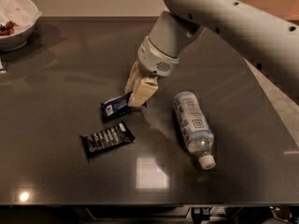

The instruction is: Move rxbar blueberry near rxbar chocolate

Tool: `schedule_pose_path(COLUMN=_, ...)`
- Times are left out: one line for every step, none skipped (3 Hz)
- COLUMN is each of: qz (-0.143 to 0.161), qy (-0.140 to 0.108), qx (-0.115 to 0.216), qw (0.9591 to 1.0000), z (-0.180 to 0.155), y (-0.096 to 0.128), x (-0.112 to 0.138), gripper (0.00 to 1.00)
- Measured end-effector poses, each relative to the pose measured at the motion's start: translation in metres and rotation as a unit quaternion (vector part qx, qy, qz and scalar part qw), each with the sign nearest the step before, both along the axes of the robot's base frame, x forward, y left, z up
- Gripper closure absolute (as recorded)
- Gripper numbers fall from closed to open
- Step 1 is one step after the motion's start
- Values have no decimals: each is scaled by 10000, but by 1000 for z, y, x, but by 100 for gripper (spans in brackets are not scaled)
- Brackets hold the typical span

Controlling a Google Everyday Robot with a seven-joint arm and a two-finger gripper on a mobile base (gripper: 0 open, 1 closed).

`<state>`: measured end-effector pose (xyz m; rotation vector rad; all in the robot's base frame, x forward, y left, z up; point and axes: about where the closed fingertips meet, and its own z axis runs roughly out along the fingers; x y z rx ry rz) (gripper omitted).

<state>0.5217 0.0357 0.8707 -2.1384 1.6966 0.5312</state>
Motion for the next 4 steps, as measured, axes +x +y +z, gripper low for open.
schedule_pose_path(qz=173, qy=-29, qx=86, qw=9998, z=4, y=3, x=-8, gripper=36)
schedule_pose_path(qz=177, qy=-29, qx=84, qw=9998, z=3, y=4, x=-8, gripper=12)
schedule_pose_path(qz=186, qy=-29, qx=86, qw=9998, z=3, y=6, x=-8, gripper=0)
schedule_pose_path(qz=186, qy=-29, qx=86, qw=9998, z=3, y=6, x=-8, gripper=0)
